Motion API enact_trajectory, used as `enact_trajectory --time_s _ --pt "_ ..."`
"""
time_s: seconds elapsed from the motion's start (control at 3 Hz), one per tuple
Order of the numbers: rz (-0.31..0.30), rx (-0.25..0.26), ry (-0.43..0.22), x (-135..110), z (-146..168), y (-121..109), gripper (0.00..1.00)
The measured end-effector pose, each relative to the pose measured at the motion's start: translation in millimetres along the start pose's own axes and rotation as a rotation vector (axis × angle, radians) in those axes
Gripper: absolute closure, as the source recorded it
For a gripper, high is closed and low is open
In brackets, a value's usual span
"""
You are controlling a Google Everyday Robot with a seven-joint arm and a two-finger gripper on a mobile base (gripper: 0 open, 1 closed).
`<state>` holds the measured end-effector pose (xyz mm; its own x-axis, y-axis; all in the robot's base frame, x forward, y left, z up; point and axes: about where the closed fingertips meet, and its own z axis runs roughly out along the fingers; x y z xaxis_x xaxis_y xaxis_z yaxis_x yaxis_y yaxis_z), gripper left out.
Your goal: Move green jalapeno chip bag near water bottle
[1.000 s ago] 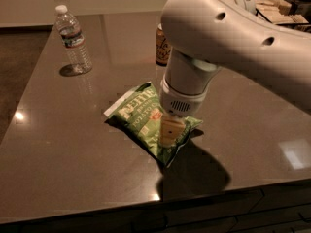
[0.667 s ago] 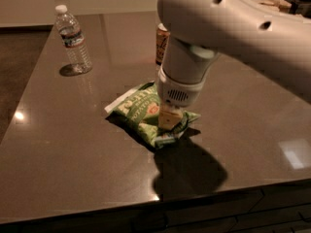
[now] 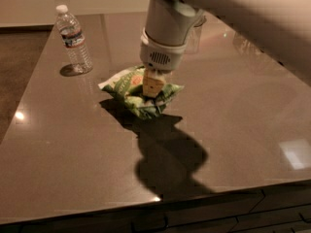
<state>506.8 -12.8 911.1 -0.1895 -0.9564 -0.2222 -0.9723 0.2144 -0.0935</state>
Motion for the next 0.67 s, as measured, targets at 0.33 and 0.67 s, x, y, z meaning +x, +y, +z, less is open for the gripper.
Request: enact_trajectory --time_s 0.33,0.67 --pt "-0.026 -0.023 -0.018 -31 0 -21 1.0" --pt "-0.062 -0.04 -0.027 -64 3 -36 1.0"
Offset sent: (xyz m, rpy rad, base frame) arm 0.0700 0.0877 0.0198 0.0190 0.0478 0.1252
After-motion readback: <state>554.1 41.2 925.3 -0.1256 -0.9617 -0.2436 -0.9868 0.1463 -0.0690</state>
